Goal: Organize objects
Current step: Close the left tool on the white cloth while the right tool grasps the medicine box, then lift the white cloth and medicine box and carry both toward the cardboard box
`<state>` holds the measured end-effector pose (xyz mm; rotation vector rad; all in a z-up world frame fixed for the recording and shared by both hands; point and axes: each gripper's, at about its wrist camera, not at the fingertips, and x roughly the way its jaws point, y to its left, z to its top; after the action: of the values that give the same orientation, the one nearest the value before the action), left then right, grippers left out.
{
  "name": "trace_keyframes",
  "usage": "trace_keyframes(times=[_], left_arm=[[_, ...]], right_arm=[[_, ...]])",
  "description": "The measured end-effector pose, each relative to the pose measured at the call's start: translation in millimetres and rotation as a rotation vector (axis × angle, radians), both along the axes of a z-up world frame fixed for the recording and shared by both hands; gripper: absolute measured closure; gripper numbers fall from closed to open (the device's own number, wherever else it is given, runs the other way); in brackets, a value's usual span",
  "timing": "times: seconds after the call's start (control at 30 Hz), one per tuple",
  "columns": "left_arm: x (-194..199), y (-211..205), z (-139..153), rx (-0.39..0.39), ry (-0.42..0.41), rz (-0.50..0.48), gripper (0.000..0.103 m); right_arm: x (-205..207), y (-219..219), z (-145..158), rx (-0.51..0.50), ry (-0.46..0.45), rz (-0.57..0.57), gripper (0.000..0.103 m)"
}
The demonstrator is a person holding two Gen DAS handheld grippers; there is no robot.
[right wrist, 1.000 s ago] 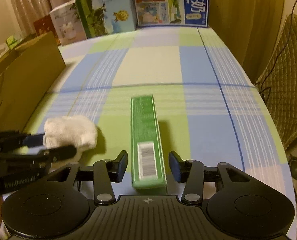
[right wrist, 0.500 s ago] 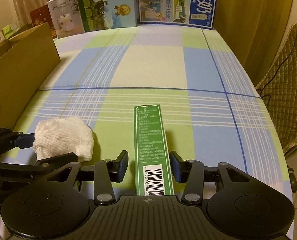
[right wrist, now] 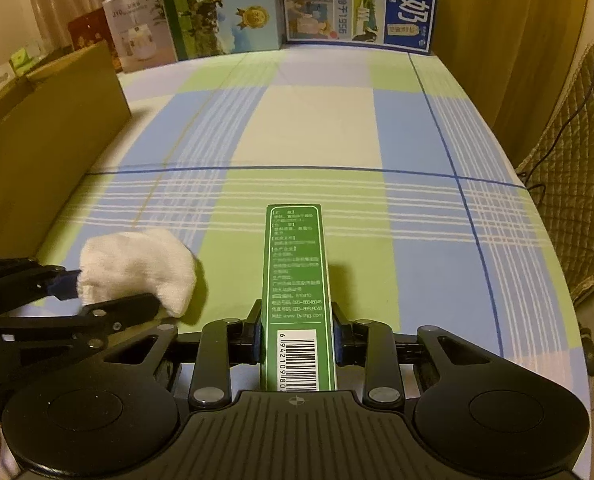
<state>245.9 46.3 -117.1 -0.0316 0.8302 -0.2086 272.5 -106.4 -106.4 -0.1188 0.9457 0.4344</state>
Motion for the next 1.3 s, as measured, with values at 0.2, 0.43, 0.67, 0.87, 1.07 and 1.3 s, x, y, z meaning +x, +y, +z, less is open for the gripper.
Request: trace_keyframes(times=[0.2,0.43,0.67,0.87,1.07,1.3], left_arm=[[-28.8,-7.2,21.7,-0.010,-0.030,0.012,0.071],[-86.6,-8.0,58.3,-0.031,-0.070,0.059,0.071],[-145.2,-0.9,98.7,-0.005,-0.116,0.089,0.071],[-185.2,17.8,130.4,0.006,-0.149,0.149,0.071],[-215.7,41.2,149.5,0.022,-0.168,0.202,0.071],[-239.2,64.2,160.2,0.030,-0.183,0.259,0.071]], right_arm=[[-30.1,-13.2,23.1,0.060,-0.019,-0.062,0.075],[-86.9,-27.2,61.1,0.115,-0.060,-0.094,0.075],[-140.4,-19.8,92.1,0.127,-0.102,-0.062,0.075],[-175.3,-1.1,111.0,0.132,-0.131,-0.005,0.075],[-197.2,23.4,122.9,0.134,-0.155,0.063,0.075],[-214.7,43.7,128.6,0.146,-0.178,0.114,0.075]])
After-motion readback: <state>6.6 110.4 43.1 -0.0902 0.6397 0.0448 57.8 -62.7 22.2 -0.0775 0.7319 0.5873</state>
